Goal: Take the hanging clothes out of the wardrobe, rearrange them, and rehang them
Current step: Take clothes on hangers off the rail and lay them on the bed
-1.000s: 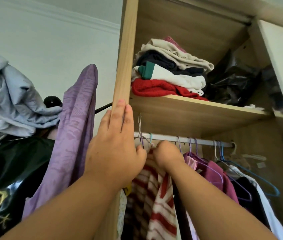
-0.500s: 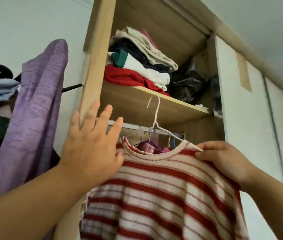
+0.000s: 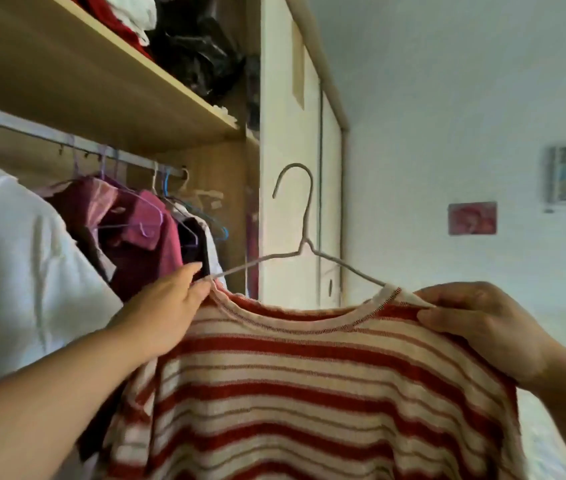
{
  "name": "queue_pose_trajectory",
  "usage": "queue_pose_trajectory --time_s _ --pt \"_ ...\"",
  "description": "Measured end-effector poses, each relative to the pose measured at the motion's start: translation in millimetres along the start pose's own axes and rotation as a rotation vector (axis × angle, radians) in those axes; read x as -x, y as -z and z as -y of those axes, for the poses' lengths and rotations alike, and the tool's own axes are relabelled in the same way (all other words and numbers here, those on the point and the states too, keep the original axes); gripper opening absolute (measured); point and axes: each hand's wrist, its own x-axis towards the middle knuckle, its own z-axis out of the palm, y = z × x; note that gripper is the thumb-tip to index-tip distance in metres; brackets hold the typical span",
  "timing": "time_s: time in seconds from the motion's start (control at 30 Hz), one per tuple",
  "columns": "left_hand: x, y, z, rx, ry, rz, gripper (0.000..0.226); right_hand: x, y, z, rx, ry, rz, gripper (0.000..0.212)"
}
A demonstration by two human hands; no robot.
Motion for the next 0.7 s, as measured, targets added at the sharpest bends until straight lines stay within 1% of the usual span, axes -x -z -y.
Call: queue_pose_trajectory --time_s 0.07,0.1,0.2,0.23,0.3,0.4,0.57,0.63,0.7 --pt "8.4 -38.4 -9.5 0.092 -0.106 0.107 0.022 43.0 11.0 -15.4 0.069 -0.103 -0.038 0.022" --pt "11.8 -53.7 -14.1 0.12 -0.136 0.154 0.02 59.9 14.4 -20.0 0.102 -0.151 -0.056 0.022" --pt "35.1 -109.0 -41.8 0.225 -0.218 0.287 0.021 121.7 27.8 -38.7 0.248 -0.294 -0.146 0.022" --pt "45.8 -126.1 -52.9 0.252 -0.241 0.322 0.021 143.6 32.3 -44.0 0.296 -0.339 -0.185 0.019" --pt "69.0 -153.0 -73.6 0.283 -0.287 0.383 0.022 181.4 39.5 -54.9 0.389 -0.44 -0.244 0.005" --pt "108.1 -182.4 -110.5 0.305 -0.362 0.452 0.023 245.4 50.8 -69.1 0.574 -0.532 -0.262 0.019" --pt "172.2 -200.3 -163.5 0.319 -0.478 0.539 0.02 346.0 55.4 -75.4 0.642 -0.707 -0.318 0.02" --pt "199.0 -203.3 -181.4 0.324 -0.533 0.545 0.024 384.4 56.9 -71.9 0.683 -0.792 -0.326 0.019" --pt "228.9 -206.6 -199.6 0.334 -0.591 0.591 0.024 423.8 58.7 -61.7 0.737 -0.891 -0.313 0.021"
